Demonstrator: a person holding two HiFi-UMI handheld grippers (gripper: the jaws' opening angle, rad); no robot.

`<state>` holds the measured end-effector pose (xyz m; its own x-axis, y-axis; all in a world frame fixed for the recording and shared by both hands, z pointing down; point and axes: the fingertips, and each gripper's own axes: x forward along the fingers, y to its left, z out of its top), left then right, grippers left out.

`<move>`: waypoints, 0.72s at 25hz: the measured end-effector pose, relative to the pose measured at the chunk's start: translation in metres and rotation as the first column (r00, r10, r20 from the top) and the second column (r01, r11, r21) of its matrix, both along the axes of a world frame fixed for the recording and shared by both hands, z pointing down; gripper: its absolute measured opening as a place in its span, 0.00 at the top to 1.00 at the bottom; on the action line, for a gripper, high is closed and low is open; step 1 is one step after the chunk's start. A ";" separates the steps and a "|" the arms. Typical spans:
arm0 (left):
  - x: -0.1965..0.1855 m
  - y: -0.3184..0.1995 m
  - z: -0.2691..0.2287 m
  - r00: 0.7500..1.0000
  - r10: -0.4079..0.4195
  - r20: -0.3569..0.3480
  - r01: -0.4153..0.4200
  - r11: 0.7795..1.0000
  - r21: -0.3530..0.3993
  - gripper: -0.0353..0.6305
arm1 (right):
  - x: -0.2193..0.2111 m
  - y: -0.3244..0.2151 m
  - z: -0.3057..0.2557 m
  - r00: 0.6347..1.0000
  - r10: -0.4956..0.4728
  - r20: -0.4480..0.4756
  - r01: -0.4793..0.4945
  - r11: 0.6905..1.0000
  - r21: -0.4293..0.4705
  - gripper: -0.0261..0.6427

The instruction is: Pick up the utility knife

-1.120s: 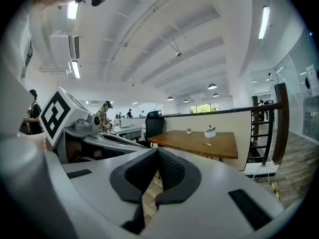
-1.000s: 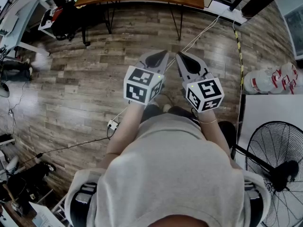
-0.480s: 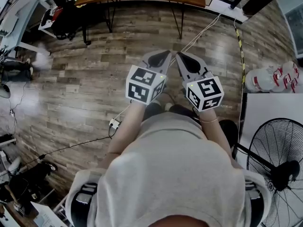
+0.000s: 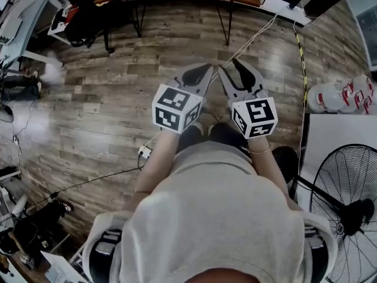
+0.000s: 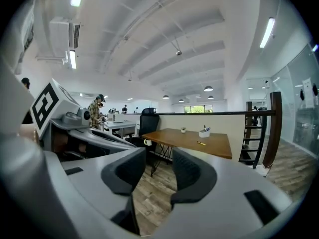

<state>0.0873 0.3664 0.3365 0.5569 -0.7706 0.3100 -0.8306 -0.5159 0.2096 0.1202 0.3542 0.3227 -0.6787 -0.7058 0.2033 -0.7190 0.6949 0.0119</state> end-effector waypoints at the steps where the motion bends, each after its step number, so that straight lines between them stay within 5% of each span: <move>1: -0.003 0.001 0.002 1.000 0.004 0.001 -0.004 1.000 -0.006 0.93 | -0.002 0.001 0.001 1.000 0.007 0.006 -0.007 1.000 -0.005 0.72; 7: -0.006 0.002 0.005 0.999 0.017 -0.047 -0.018 1.000 -0.010 0.93 | -0.003 0.009 0.017 1.000 0.026 0.001 -0.026 0.998 -0.049 0.71; 18: -0.018 -0.036 0.026 1.000 0.006 -0.031 -0.008 0.998 -0.061 0.93 | -0.011 -0.038 0.028 0.999 0.016 0.045 -0.012 0.996 -0.087 0.72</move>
